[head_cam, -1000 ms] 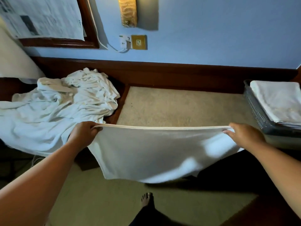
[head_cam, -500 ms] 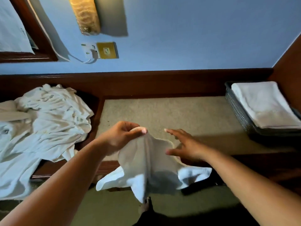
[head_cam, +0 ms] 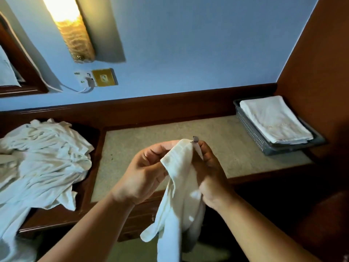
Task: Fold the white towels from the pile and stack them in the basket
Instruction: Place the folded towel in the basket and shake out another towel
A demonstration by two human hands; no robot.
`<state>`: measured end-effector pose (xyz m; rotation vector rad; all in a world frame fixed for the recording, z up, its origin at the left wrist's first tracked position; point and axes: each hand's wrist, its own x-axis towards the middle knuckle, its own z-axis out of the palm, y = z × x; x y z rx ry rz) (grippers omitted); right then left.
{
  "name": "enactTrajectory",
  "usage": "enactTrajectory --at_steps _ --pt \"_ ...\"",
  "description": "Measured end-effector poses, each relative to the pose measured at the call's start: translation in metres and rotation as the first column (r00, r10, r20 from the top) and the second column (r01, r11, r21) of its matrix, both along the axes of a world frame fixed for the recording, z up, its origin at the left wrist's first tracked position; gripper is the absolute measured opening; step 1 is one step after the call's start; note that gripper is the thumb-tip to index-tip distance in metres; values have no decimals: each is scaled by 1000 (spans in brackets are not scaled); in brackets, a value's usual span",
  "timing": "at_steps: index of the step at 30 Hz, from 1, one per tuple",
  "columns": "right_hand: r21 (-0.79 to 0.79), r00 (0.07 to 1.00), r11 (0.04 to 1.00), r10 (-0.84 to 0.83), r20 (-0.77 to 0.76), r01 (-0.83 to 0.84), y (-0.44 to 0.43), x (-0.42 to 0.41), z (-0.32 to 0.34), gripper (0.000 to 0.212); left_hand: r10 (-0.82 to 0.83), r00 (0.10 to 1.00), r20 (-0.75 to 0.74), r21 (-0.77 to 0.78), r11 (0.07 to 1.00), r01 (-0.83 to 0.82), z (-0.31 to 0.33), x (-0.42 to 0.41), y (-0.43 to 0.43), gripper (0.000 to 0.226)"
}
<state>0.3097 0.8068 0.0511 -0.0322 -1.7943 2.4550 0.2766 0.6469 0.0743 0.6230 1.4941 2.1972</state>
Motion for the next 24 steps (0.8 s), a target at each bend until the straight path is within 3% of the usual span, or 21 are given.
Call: enactTrajectory --at_steps 2,6,8,11,12,14,16,19,22,24 --pt "-32 1000 999 17 26 -16 -1 20 0 48 140 962 -236 -119 978 -172 -2 22 4 26" --pt "1 999 999 45 30 -45 -5 57 -4 32 329 756 -565 -196 837 -511 -2 62 3 13" --pt "122 998 993 1 -56 6 1 72 -4 20 432 732 -528 -179 786 -592 -3 73 -10 15" --pt "252 980 948 -197 -25 197 30 77 -15 24 612 756 -231 -171 740 -651 -5 77 -48 21" --pt "337 971 917 -238 33 214 42 77 -20 31 642 710 -291 -287 649 -704 -11 76 -66 24" --pt "534 926 817 -346 152 217 72 72 -36 40 558 612 -561 -538 316 -781 -27 71 -105 29" --pt "668 821 686 -536 197 288 107 69 -52 41 454 552 -700 -604 37 -796 -37 72 -136 28" --pt "710 733 606 -654 188 359 127 74 -59 39 451 547 -705 -662 -143 -736 -36 78 -163 26" --pt "698 788 617 -604 124 363 95 79 -53 26 403 617 -676 -712 -141 -688 -24 81 -154 30" --pt "702 847 609 -532 15 370 61 83 -45 18 439 667 -603 -744 -6 -668 -14 84 -133 32"
